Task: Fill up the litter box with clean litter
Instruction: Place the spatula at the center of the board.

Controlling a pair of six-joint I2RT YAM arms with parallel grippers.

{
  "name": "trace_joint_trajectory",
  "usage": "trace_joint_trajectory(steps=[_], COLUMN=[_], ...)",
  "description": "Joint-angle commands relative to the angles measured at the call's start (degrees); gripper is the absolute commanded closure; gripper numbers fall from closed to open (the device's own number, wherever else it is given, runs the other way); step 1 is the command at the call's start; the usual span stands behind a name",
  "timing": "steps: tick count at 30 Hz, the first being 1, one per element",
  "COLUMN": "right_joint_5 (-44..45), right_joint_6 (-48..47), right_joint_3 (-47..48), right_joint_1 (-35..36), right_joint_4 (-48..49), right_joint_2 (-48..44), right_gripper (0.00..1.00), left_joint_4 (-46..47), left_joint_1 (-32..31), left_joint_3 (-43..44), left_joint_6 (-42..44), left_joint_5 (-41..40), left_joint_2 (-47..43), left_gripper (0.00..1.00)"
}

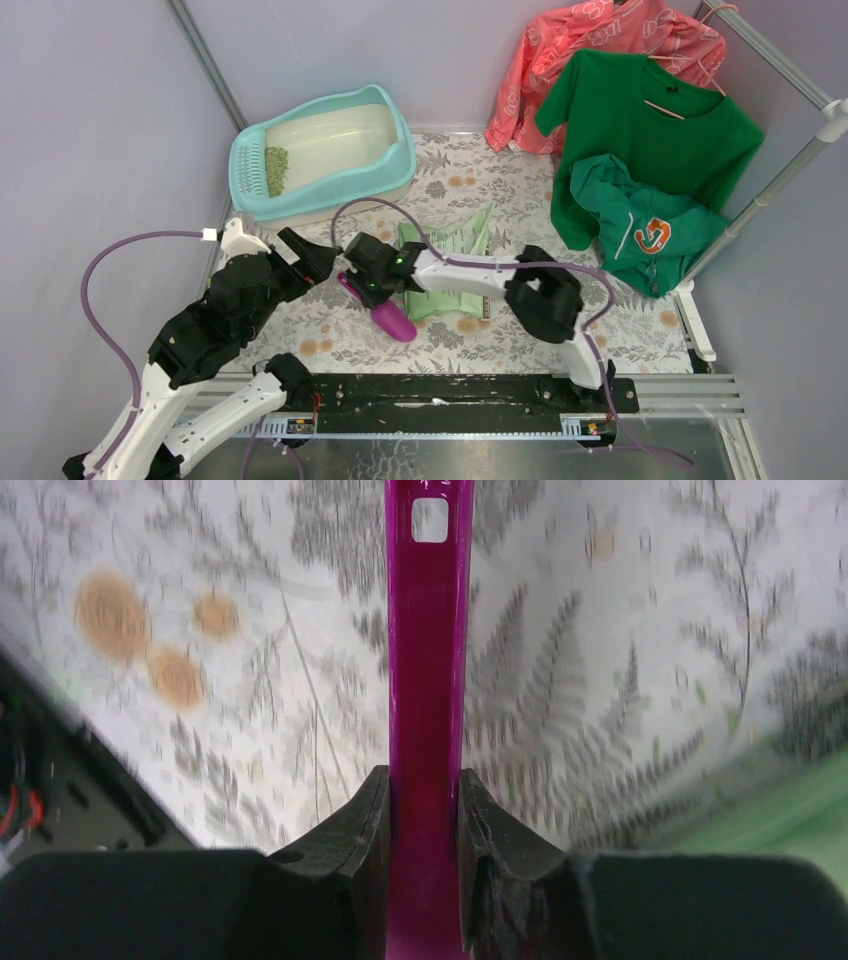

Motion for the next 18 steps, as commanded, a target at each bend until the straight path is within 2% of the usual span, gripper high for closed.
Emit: trace_joint_trajectory(steps=[1,2,4,5,6,11,12,15,18], right_joint_5=[5.67,5.91,6.78,6.83,6.91,7.38,7.05,4.98,7.67], right_joint_6=[2.68,3.25,4.44,4.84,5.09,5.33,4.97,3.08,-0.79], right_joint_3=[12.89,15.25,18.79,19.52,19.41,11.52,10.49,7.60,4.24], right_joint_1=[0.70,0.77,1.09,1.28,1.40,1.43,1.43,1.43,1.11], right_joint_4=[2.42,1.63,0.00,-0.24,-0.17,1.64,1.73,-0.66,-4.44], right_joint_2=[7.11,8.93,11.72,12.19,12.00,3.53,1.62,-3.78,-10.48], right_gripper=[0.95,0.93,0.74,0.71,0.65,0.26,0.14,0.04,0.03], left_joint_4=[-1.49,-1.43,-1.49,-1.69,-2.05,-2.64,-2.55,-2.11,-2.05], left_joint_1=[0.00,0.04,0.00,0.00,0.02,0.00,0.00,0.03,0.00], left_joint_3=[-1.14,-1.23,-0.98,-0.66,-0.38,0.42,0.46,0.16,-0.05], left_joint_6=[-1.67,-1.59,-0.98,-0.69,-0.42,0.50,0.49,0.48,0.29], left_joint_5=[-2.86,-2.96,-3.11,-3.24,-3.43,-3.62,-3.60,-3.15,-2.52], left_joint_2=[-1.02,-1.09,-1.12,-0.97,-0.81,-0.76,-0.82,-0.85,-1.17], left_gripper=[0.01,0.01,0.01,0.01,0.01,0.01,0.01,0.01,0.01])
